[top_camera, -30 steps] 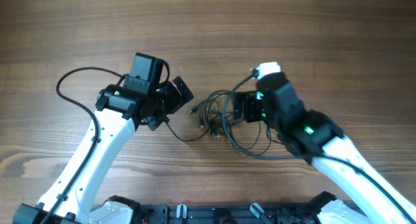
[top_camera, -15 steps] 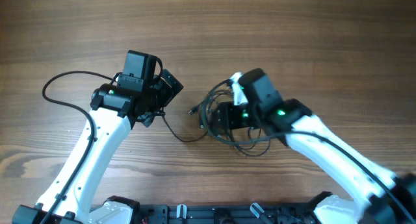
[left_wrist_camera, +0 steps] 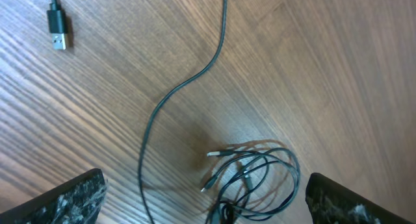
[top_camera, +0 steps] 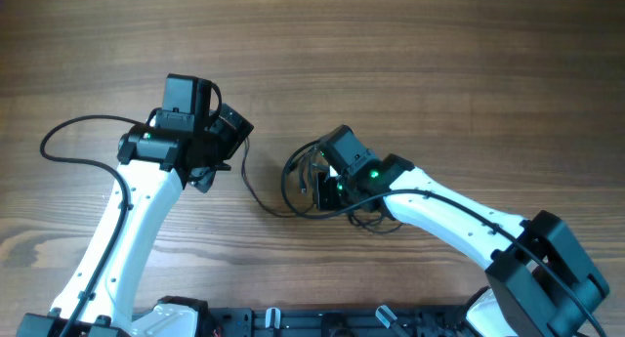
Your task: Untangle cables
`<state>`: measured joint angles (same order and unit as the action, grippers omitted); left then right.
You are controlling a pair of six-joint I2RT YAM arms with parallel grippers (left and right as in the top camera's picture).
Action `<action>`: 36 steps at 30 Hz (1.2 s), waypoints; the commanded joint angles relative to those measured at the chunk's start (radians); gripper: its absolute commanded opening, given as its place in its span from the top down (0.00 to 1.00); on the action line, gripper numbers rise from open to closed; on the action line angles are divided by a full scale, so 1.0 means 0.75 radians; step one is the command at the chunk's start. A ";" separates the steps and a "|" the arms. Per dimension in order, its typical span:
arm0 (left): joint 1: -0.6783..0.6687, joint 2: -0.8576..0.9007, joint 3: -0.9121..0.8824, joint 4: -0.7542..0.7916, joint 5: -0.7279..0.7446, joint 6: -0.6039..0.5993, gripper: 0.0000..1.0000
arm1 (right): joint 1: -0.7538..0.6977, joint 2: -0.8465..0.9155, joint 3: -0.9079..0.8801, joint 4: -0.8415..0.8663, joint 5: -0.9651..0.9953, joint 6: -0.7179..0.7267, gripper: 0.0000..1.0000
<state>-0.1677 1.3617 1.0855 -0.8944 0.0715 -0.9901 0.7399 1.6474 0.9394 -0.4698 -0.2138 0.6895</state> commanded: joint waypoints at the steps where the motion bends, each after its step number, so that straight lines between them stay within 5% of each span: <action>1: 0.007 0.009 -0.009 -0.028 -0.023 -0.017 0.00 | 0.003 0.040 -0.003 0.009 0.104 0.036 0.72; 4: 0.007 0.009 -0.009 -0.052 -0.023 -0.017 0.00 | 0.005 0.075 -0.003 0.007 0.106 0.036 0.72; 8: 0.007 0.009 -0.009 -0.087 -0.023 -0.017 0.00 | 0.005 0.152 -0.003 0.007 0.101 0.041 0.96; 13: 0.007 0.009 -0.009 -0.112 0.007 -0.007 0.00 | -0.003 0.109 0.009 0.002 -0.001 -0.035 0.96; 19: 0.007 0.009 -0.009 -0.049 0.280 0.369 0.00 | -0.139 -0.192 0.048 0.051 -0.476 -0.476 0.96; 24: 0.007 0.009 -0.009 0.096 0.632 0.622 0.00 | -0.293 -0.395 0.048 0.248 -0.778 -0.541 0.96; 28: 0.007 0.009 -0.009 0.107 0.672 0.589 0.02 | -0.308 -0.395 0.046 0.275 -0.810 -0.540 0.96; 33: -0.023 0.013 -0.009 0.165 0.687 0.268 0.00 | -0.305 -0.395 0.046 0.293 -0.826 -0.535 0.96; 36: -0.092 0.013 -0.009 0.286 0.686 0.148 0.27 | -0.305 -0.395 0.046 0.293 -0.830 -0.532 0.96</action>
<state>-0.1898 1.3617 1.0855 -0.7361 0.5602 -0.7437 0.5114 1.3518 0.9646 -0.2600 -0.7998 0.3084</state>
